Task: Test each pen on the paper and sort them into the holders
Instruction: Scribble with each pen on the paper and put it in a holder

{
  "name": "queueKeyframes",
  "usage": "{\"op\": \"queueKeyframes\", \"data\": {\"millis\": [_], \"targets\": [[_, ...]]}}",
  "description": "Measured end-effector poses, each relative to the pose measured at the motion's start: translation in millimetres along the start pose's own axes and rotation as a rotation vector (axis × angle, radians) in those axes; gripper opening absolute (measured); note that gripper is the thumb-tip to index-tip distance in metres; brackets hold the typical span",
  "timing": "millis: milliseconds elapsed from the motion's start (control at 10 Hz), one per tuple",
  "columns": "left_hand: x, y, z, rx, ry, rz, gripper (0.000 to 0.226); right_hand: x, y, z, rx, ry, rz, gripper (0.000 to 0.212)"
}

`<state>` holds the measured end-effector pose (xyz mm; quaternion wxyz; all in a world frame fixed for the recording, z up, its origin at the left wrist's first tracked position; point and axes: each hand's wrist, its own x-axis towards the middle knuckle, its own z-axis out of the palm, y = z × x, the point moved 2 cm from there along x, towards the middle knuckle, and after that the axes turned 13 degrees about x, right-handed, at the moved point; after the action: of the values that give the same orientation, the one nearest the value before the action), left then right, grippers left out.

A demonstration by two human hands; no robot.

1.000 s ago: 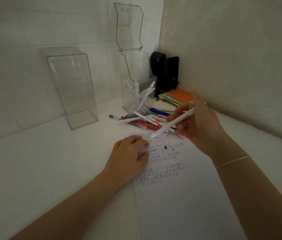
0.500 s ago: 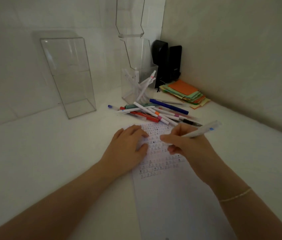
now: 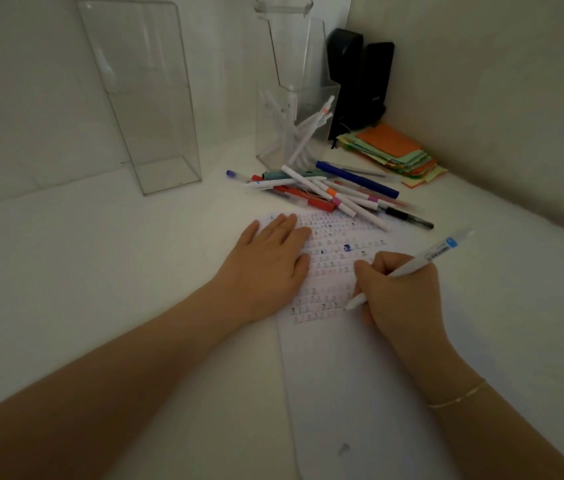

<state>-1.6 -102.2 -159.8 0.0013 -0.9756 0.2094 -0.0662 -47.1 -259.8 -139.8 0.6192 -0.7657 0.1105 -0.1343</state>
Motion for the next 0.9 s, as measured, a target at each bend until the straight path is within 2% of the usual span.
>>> {"op": "queueKeyframes", "data": {"millis": [900], "targets": [[-0.5,-0.6,-0.9,0.001,-0.013,0.003,0.05,-0.1,1.0,1.9,-0.054,0.0,-0.082,0.027]]}}
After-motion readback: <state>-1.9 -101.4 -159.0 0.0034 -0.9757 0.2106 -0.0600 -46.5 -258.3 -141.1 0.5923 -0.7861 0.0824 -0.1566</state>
